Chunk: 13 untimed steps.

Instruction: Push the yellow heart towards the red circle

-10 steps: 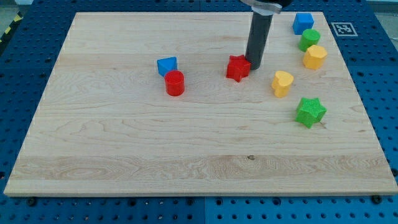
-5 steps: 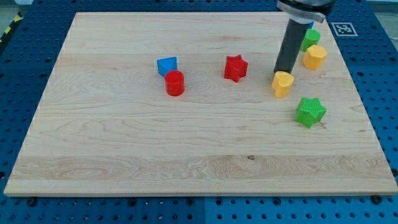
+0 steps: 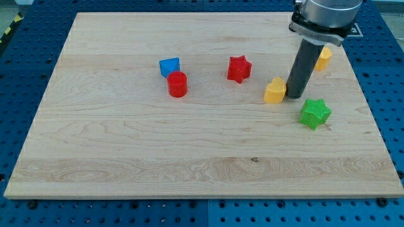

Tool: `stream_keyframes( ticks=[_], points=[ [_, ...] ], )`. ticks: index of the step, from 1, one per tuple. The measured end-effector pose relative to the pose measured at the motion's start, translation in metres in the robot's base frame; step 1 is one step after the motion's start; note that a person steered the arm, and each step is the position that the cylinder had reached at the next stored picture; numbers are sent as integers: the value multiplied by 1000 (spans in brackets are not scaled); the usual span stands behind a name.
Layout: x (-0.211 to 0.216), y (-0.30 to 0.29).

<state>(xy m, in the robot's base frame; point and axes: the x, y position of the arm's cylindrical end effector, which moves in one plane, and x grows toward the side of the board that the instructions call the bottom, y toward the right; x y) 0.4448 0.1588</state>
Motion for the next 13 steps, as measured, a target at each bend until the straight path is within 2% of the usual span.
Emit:
stream_keyframes(
  ticks=[6,9,13],
  points=[
    [5,-81],
    [-13,-79],
    [-13,-71]
  ],
)
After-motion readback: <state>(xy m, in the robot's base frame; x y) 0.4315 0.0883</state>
